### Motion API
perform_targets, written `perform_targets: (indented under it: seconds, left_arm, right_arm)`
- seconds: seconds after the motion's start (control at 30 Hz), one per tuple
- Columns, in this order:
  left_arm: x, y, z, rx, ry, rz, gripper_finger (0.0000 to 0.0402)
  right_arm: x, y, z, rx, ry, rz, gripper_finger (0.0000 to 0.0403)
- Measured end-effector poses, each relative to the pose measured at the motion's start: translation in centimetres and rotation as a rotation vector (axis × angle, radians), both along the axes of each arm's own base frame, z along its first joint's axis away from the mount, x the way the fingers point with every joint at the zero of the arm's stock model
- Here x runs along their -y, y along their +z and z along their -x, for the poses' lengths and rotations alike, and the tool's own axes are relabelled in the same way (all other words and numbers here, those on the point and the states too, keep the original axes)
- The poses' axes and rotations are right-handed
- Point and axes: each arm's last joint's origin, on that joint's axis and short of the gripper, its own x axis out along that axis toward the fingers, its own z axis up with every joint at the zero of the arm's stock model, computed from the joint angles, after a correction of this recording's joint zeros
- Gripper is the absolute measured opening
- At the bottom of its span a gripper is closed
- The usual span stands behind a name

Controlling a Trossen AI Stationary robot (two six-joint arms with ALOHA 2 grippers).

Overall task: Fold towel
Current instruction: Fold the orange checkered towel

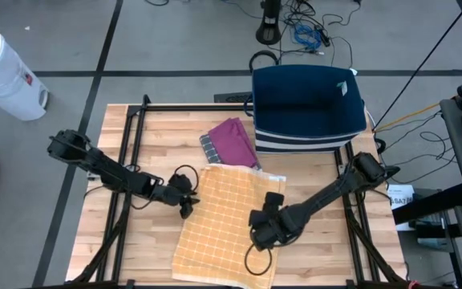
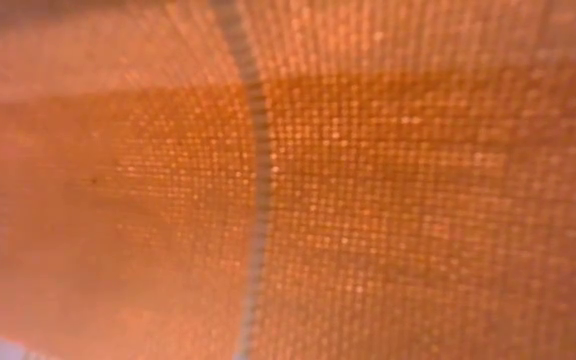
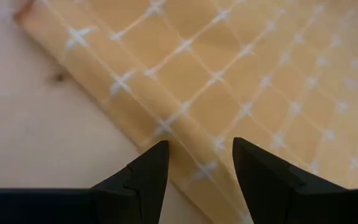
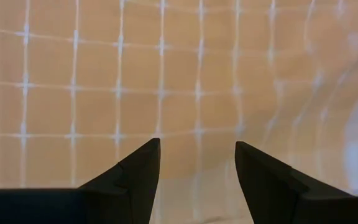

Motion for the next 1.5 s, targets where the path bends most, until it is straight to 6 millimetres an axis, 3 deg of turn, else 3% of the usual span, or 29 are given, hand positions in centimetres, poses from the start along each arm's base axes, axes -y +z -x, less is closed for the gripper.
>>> perform_targets:
  seconds: [0.3,0.53,0.7,0.8,0.93,1.17,1.33,1.5]
  left_arm:
    - [-0.1,-1.0,-0.9,0.01,-0.062,-0.018,0.0177]
    - [0.0,-1.4,-1.2,0.013,-0.108,-0.056,0.0099]
    - [0.1,-1.4,-1.2,0.015,-0.156,-0.07,0.0016]
    - [0.2,-1.3,-1.3,0.028,-0.188,-0.071,0.0006]
    - [0.3,-1.1,-1.5,0.058,-0.217,-0.072,0.0003]
    - [0.1,0.3,-1.8,0.15,-0.25,-0.106,0.0002]
    - [-1.4,2.9,-1.9,0.27,-0.239,-0.188,0.0001]
    - [-4.2,7.4,-1.9,0.44,-0.207,-0.31,0.0001]
  right_arm:
    - [-1.6,-3.4,2.1,0.034,-0.053,-0.112,0.0193]
    - [-1.2,-5.5,3.5,0.053,-0.097,-0.139,0.0182]
    - [-1.2,-5.9,3.6,0.045,-0.061,-0.152,0.0098]
    - [-1.1,-6.0,3.7,0.026,-0.025,-0.151,0.0022]
    - [-1.1,-6.0,3.8,0.011,-0.009,-0.141,0.0005]
    - [0.2,-4.3,5.3,-0.018,-0.053,-0.011,0.0001]
    - [1.9,-0.5,6.2,0.081,-0.101,0.11,0.0]
    - [4.7,3.8,6.5,0.236,-0.115,0.23,0.0]
